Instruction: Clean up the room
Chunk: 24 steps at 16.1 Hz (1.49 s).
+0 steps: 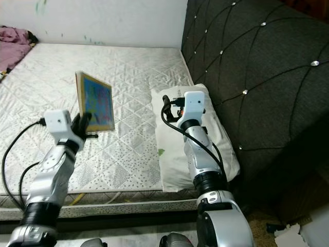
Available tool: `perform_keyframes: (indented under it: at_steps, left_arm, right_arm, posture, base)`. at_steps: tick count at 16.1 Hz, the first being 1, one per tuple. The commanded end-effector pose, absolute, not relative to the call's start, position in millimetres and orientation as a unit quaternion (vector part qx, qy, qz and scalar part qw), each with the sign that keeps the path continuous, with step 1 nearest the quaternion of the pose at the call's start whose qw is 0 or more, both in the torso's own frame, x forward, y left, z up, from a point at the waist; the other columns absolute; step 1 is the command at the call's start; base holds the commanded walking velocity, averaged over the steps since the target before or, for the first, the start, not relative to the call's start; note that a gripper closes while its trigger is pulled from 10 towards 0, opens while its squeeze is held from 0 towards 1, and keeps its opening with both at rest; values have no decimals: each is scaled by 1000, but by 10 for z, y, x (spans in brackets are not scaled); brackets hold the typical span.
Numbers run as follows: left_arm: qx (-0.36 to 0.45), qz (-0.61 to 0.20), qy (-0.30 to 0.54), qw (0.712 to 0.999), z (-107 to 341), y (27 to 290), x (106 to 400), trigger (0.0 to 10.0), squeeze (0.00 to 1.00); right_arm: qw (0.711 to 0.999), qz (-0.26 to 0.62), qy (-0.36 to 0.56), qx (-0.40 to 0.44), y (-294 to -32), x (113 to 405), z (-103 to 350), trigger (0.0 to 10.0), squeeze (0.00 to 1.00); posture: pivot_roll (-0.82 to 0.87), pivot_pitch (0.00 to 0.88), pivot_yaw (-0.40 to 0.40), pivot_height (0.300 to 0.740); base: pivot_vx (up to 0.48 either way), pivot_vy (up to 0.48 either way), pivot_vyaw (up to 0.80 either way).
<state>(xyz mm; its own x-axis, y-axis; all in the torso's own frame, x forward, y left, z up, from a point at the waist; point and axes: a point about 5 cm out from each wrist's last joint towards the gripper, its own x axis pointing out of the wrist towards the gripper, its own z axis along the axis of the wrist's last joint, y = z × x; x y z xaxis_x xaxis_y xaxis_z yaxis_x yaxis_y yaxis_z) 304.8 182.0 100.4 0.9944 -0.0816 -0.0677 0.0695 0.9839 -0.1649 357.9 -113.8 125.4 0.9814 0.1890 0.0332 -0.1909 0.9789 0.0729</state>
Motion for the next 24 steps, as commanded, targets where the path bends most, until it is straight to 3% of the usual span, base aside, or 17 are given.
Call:
perform_keyframes:
  at_steps: [1, 7, 18, 24]
  left_arm:
    - [-82, -68, 15, 994, 1160, 1756, 3060, 10000, 0]
    - [-68, -67, -2, 995, 1182, 1574, 2722, 10000, 0]
    - [-88, 28, -2, 996, 1277, 1713, 2560, 10000, 0]
    - [-83, 46, -3, 995, 1284, 1750, 2552, 10000, 0]
  right_arm:
    - [995, 97, -13, 32, -1172, 3581, 1274, 10000, 0]
    - [995, 95, -7, 28, -1207, 3507, 1229, 10000, 0]
    - [994, 104, 9, 39, -1208, 3256, 1231, 10000, 0]
    - [993, 114, 15, 33, -1197, 3230, 1246, 10000, 0]
  posture:
    - [-42, 0, -48, 740]
    - [-45, 0, -76, 740]
    - [-56, 46, -69, 740]
    - [-56, 58, -77, 668]
  base:
    - [0, 0, 0]
    - [0, 0, 0]
    - [0, 0, 0]
    - [0, 0, 0]
